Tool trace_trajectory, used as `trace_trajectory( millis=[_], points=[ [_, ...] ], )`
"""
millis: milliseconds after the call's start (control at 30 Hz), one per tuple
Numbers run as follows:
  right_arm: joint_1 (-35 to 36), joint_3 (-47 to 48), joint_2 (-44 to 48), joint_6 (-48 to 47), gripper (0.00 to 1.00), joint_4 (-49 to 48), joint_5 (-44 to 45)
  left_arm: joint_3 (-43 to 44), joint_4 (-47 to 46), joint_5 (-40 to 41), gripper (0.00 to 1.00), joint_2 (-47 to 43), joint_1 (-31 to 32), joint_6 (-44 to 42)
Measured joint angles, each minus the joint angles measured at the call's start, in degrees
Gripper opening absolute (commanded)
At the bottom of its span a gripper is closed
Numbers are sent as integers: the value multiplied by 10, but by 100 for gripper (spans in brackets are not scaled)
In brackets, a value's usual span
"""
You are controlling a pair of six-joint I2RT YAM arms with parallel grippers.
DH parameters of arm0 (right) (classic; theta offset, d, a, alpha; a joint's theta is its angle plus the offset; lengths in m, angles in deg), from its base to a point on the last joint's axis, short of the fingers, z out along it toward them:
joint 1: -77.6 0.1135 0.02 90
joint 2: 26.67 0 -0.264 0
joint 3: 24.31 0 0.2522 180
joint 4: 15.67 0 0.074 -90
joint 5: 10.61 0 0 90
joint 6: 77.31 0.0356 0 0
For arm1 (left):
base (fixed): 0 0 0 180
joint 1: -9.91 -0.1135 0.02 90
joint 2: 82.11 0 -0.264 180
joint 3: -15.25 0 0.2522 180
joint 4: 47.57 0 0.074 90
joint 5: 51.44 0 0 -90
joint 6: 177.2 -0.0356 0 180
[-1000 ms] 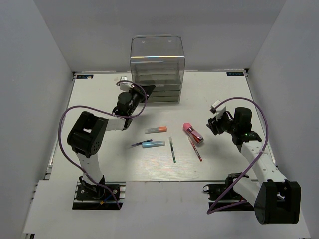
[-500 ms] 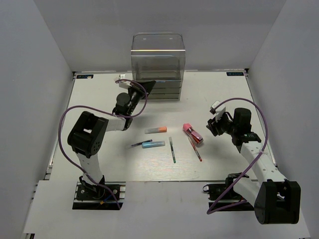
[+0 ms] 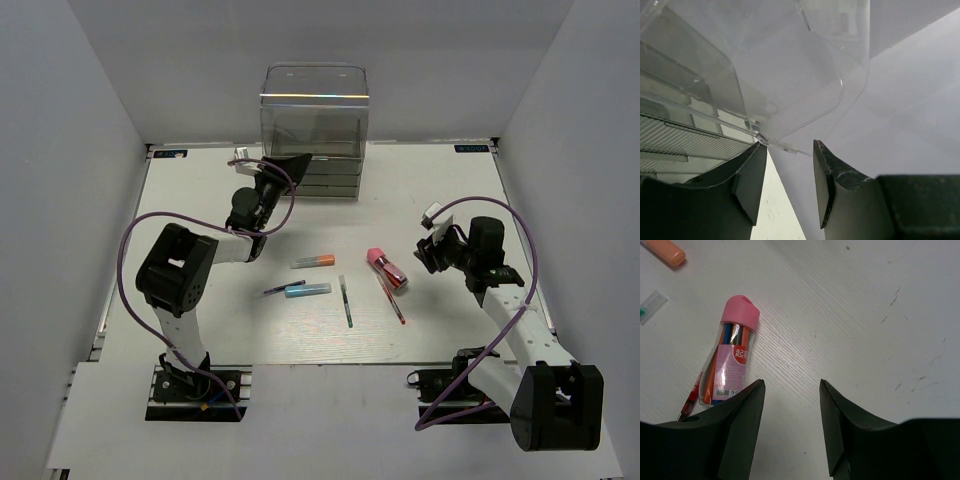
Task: Sort the stationery into containers
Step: Open the drawer
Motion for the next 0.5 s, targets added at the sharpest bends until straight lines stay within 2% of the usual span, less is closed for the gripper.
trace_trajectory(
  millis=[400,500],
  points=[
    [0,0,0,-2,54,0,0,8,-31,10,54,7,0,0],
    [0,0,0,-3,54,0,0,9,-33,12,49,9,-1,0]
  ],
)
